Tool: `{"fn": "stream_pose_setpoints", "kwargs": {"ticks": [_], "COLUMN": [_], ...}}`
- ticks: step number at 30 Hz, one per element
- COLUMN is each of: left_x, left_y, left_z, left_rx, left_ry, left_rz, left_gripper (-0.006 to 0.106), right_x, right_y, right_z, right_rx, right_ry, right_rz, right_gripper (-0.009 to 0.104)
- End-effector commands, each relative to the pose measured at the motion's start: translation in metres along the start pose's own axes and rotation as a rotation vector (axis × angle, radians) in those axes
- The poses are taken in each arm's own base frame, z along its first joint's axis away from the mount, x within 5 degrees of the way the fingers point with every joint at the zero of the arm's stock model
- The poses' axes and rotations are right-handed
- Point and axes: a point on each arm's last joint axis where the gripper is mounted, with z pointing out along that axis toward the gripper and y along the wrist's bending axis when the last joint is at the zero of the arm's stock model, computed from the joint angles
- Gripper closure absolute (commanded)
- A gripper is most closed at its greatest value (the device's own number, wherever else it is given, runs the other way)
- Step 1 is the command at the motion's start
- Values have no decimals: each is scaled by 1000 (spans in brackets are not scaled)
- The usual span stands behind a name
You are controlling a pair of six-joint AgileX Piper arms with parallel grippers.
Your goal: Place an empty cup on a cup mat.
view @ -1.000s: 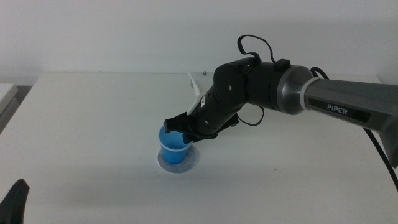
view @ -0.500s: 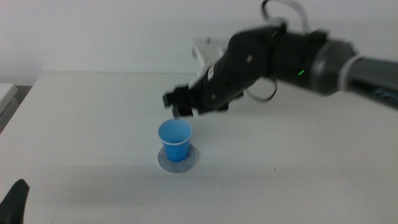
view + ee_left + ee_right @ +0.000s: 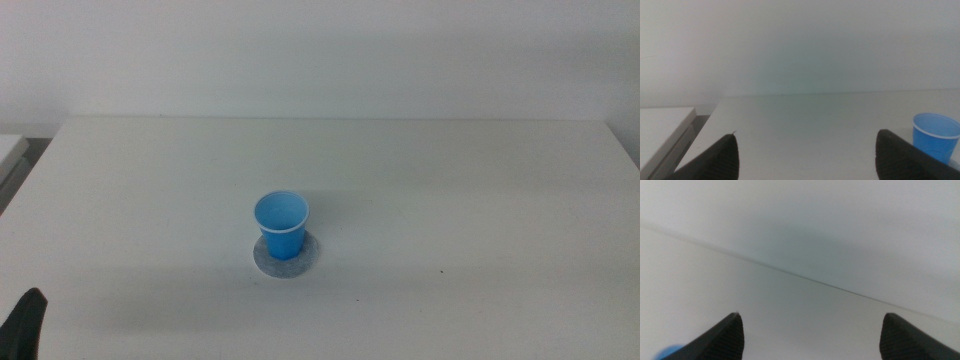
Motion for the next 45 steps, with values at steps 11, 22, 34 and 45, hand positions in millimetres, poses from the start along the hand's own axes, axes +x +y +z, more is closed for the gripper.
{"fn": "stream_pose_setpoints", "kwargs": {"ticks": [11, 22, 34, 45], "left_x": [-1, -1, -1, -1], "left_y": [0, 0, 0, 0], "left_z": [0, 0, 0, 0], "left_rx": [2, 2, 2, 2], "left_ry": [-17, -17, -17, -17], "left_rz": [-5, -5, -5, -5], "left_gripper": [7, 7, 7, 7], "right_x": [127, 234, 272, 276], "right_y": [-97, -63, -49, -49], "right_z": [-102, -102, -139, -156], "right_rx": [337, 219, 204, 259], "right_ry": [-139, -237, -407, -494], "right_rz": [268, 136, 146, 83], "right_gripper": [6, 6, 6, 6]}}
